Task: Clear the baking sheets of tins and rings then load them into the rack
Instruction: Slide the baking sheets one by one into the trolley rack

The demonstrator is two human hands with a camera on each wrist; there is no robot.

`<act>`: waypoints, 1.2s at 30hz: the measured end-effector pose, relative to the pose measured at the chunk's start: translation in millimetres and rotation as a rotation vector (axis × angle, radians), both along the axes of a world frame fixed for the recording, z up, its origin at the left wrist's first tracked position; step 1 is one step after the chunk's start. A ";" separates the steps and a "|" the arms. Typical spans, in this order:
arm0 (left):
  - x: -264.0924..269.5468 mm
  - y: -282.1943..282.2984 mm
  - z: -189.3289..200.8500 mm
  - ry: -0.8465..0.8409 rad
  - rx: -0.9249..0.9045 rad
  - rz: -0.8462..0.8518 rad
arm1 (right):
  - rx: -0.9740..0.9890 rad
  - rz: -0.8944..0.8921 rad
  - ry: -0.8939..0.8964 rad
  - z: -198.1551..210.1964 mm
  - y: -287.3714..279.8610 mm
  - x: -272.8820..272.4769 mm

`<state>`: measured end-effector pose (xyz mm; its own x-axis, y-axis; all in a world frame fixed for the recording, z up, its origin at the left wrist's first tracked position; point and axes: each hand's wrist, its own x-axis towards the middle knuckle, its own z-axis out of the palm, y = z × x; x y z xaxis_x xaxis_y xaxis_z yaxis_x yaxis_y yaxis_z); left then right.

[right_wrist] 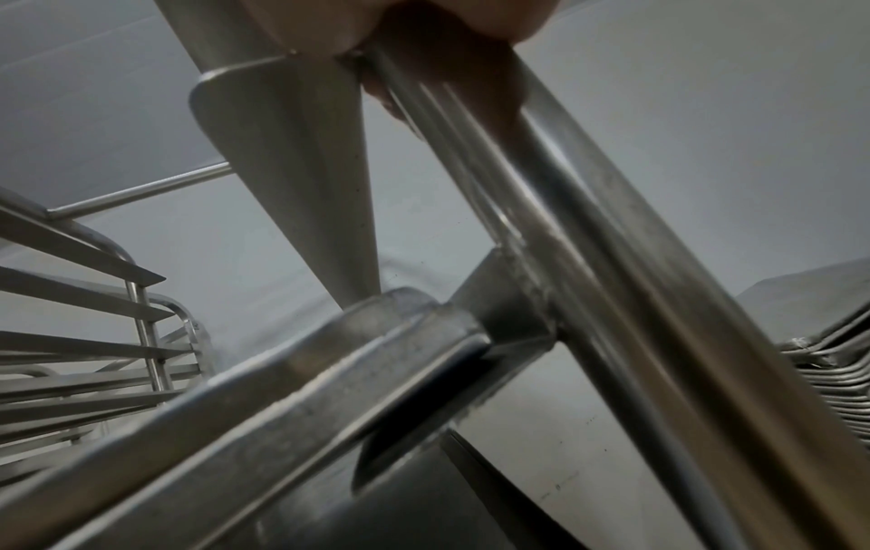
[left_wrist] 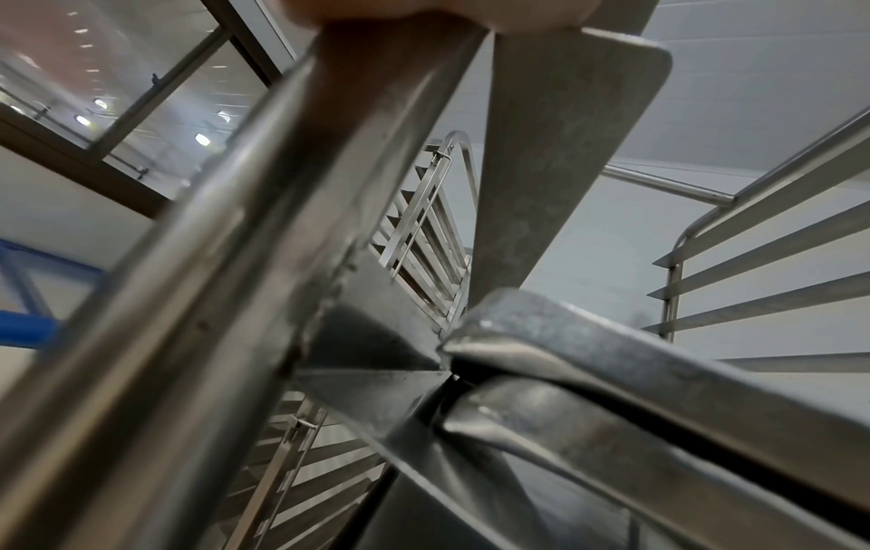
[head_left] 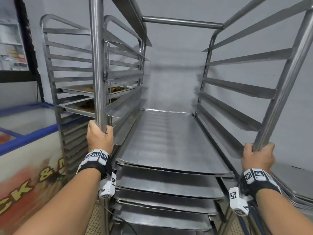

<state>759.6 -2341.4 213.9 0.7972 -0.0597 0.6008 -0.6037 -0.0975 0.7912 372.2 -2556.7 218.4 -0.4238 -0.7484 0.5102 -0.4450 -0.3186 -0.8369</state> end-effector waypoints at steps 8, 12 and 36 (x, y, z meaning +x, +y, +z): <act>55.7 -29.1 -2.4 -0.015 -0.022 -0.027 | 0.080 -0.042 0.065 3.6 -11.2 54.8; 94.1 -41.6 1.0 -0.003 -0.020 -0.080 | 0.084 -0.078 0.052 5.7 -11.0 88.0; 250.0 -184.0 1.4 -0.003 0.013 -0.150 | 0.039 -0.062 0.016 3.8 -119.1 220.0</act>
